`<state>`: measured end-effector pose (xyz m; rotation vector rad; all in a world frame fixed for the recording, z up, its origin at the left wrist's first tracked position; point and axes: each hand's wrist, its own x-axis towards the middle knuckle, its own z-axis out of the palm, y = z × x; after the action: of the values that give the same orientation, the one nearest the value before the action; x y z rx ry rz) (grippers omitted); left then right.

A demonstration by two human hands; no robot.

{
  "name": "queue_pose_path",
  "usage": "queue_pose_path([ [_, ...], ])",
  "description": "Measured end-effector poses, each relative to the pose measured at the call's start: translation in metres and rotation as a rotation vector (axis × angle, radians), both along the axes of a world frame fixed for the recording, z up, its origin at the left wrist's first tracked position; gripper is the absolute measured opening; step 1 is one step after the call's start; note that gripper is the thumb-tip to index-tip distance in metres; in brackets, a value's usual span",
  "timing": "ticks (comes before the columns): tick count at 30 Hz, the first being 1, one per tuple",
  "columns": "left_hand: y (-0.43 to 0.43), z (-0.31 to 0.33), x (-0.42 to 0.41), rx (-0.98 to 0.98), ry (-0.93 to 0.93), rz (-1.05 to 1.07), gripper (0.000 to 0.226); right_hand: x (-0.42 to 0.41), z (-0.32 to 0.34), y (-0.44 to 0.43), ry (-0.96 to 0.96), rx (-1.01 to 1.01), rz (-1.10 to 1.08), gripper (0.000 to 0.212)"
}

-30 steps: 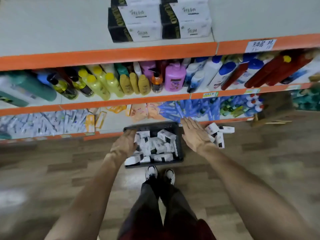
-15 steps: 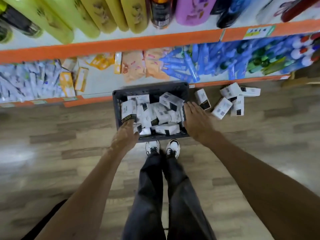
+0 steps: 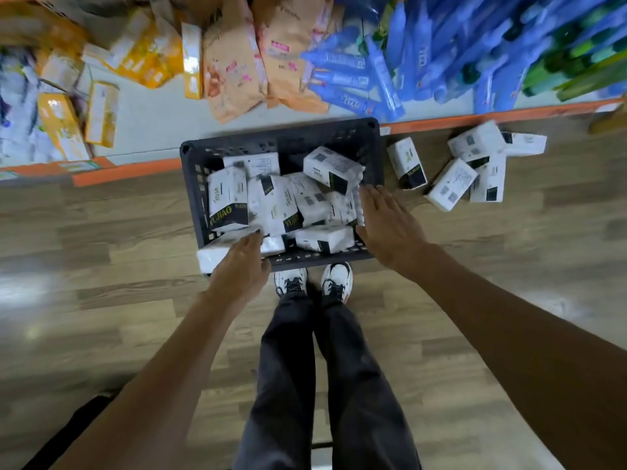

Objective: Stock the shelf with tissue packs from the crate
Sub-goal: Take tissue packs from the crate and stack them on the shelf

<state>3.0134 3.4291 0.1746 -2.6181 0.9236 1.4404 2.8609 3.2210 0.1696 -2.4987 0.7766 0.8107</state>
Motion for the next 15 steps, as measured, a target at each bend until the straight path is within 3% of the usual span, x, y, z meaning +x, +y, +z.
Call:
queue_pose_path([
  [8, 0.001, 0.001, 0.0, -0.001, -0.002, 0.015, 0.056, 0.0, -0.01, 0.001, -0.008, 0.027, 0.009, 0.07],
  [15, -0.02, -0.09, 0.012, -0.055, -0.041, 0.062, 0.064, 0.03, -0.092, -0.019, -0.05, -0.005, -0.018, 0.071],
])
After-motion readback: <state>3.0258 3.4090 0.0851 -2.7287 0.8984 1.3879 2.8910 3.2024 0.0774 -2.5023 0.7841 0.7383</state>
